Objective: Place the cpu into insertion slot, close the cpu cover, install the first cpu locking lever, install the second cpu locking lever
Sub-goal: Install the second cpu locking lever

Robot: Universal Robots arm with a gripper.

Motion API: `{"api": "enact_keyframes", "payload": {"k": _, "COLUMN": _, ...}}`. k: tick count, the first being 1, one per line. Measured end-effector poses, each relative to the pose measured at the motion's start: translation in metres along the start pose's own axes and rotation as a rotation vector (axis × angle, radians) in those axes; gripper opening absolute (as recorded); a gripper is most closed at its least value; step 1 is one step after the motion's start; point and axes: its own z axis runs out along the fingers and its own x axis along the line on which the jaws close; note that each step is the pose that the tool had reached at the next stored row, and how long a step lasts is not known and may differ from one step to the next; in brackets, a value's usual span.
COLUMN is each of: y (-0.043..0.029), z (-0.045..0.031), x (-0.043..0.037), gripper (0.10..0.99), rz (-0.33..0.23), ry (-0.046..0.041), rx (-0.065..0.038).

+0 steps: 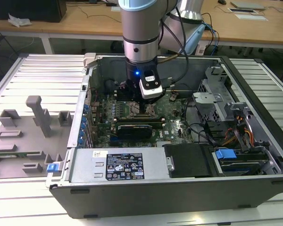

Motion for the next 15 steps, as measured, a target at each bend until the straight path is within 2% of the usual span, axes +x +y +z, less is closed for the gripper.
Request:
{"api": "enact_keyframes", "payload": {"k": 2, "y": -0.0001, "z": 0.0001, "x": -0.0001, "gripper": 0.106, "rz": -0.002, "ry": 0.0342, "rx": 0.008}}
{"api": "enact_keyframes", "payload": {"k": 3, "y": -0.0001, "z": 0.0002, "x": -0.0001, "gripper": 0.106, "rz": -0.004, "ry": 0.0581, "rx": 0.013}}
{"api": "enact_keyframes", "payload": {"k": 5, "y": -0.0002, "z": 0.0001, "x": -0.0001, "gripper": 0.106, "rz": -0.005, "ry": 0.0641, "rx": 0.014}}
{"api": "enact_keyframes", "payload": {"k": 7, "y": -0.0001, "z": 0.0003, "x": -0.0001, "gripper": 0.106, "rz": -0.017, "ry": 0.064, "rx": 0.012}}
{"api": "enact_keyframes", "payload": {"k": 10, "y": -0.0003, "z": 0.0016, "x": 0.0, "gripper": 0.106, "rz": -0.085, "ry": 0.0658, "rx": -0.002}}
{"api": "enact_keyframes", "payload": {"k": 12, "y": -0.0002, "z": 0.0019, "x": 0.0001, "gripper": 0.106, "rz": -0.107, "ry": 0.0679, "rx": -0.012}}
{"api": "enact_keyframes", "payload": {"k": 15, "y": -0.0004, "z": 0.002, "x": 0.0, "gripper": 0.106, "rz": -0.116, "ry": 0.0688, "rx": -0.015}}
